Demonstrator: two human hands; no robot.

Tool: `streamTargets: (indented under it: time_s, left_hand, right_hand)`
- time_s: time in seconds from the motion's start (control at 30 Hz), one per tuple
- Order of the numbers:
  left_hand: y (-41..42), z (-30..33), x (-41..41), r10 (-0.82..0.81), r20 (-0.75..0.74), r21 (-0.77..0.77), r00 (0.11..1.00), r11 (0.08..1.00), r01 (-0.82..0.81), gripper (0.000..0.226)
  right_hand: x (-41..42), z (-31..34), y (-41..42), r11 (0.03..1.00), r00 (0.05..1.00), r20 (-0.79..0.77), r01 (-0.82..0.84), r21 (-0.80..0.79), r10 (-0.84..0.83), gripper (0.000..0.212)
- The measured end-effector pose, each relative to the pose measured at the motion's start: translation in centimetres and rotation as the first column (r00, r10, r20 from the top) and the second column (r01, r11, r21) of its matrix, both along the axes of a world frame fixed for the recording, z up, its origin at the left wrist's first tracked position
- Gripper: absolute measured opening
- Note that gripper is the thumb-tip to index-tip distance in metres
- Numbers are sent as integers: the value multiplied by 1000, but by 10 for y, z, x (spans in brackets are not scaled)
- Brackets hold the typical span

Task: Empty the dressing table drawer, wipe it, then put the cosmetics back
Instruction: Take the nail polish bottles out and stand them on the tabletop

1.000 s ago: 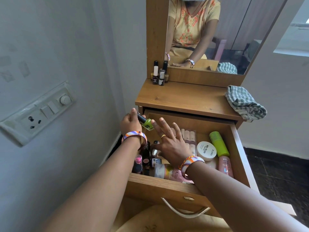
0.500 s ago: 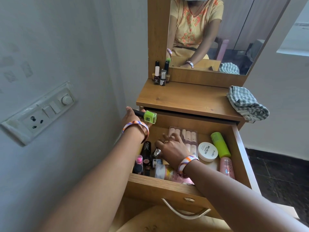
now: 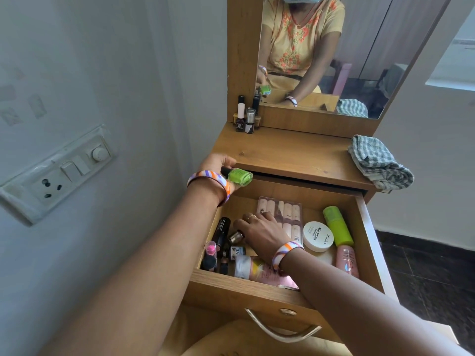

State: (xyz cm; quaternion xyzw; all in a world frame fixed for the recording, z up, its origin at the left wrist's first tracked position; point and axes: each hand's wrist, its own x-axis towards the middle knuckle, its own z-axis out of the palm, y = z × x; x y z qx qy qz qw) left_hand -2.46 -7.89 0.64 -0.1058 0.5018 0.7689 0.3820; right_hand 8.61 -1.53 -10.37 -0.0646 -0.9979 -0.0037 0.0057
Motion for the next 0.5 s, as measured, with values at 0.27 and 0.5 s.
streamTargets:
  time_s: [0.27, 0.5]
  left_hand:
    - [0, -3, -8, -29, -108, 34, 994, 999, 32, 20]
    - [3, -7, -18, 58, -365, 46, 929, 998, -44, 30]
  right_hand:
    - [5, 11, -2, 1000, 996, -82, -16, 9, 17, 29]
    - [8, 29, 2, 977, 967, -167, 171, -130, -192, 32]
